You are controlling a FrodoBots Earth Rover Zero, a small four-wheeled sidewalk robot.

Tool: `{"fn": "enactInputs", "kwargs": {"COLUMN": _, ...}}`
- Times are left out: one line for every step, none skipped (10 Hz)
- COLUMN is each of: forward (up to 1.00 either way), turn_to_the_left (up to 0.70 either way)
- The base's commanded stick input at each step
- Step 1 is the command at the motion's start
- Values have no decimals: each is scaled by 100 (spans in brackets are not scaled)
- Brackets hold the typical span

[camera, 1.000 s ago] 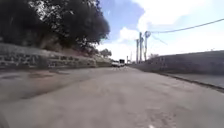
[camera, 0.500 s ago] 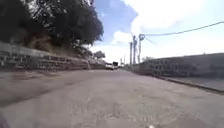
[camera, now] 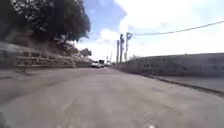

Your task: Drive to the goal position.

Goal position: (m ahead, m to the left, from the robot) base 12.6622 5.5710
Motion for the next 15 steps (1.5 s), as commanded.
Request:
{"fn": "enactInputs", "kwargs": {"forward": 70, "turn_to_the_left": -3}}
{"fn": "enactInputs", "kwargs": {"forward": 70, "turn_to_the_left": 0}}
{"fn": "enactInputs", "kwargs": {"forward": 70, "turn_to_the_left": 0}}
{"fn": "enactInputs", "kwargs": {"forward": 70, "turn_to_the_left": 0}}
{"fn": "enactInputs", "kwargs": {"forward": 70, "turn_to_the_left": 2}}
{"fn": "enactInputs", "kwargs": {"forward": 70, "turn_to_the_left": 15}}
{"fn": "enactInputs", "kwargs": {"forward": 70, "turn_to_the_left": 24}}
{"fn": "enactInputs", "kwargs": {"forward": 70, "turn_to_the_left": 0}}
{"fn": "enactInputs", "kwargs": {"forward": 70, "turn_to_the_left": 0}}
{"fn": "enactInputs", "kwargs": {"forward": 70, "turn_to_the_left": 0}}
{"fn": "enactInputs", "kwargs": {"forward": 70, "turn_to_the_left": 0}}
{"fn": "enactInputs", "kwargs": {"forward": 70, "turn_to_the_left": 0}}
{"fn": "enactInputs", "kwargs": {"forward": 70, "turn_to_the_left": 0}}
{"fn": "enactInputs", "kwargs": {"forward": 70, "turn_to_the_left": 0}}
{"fn": "enactInputs", "kwargs": {"forward": 70, "turn_to_the_left": 4}}
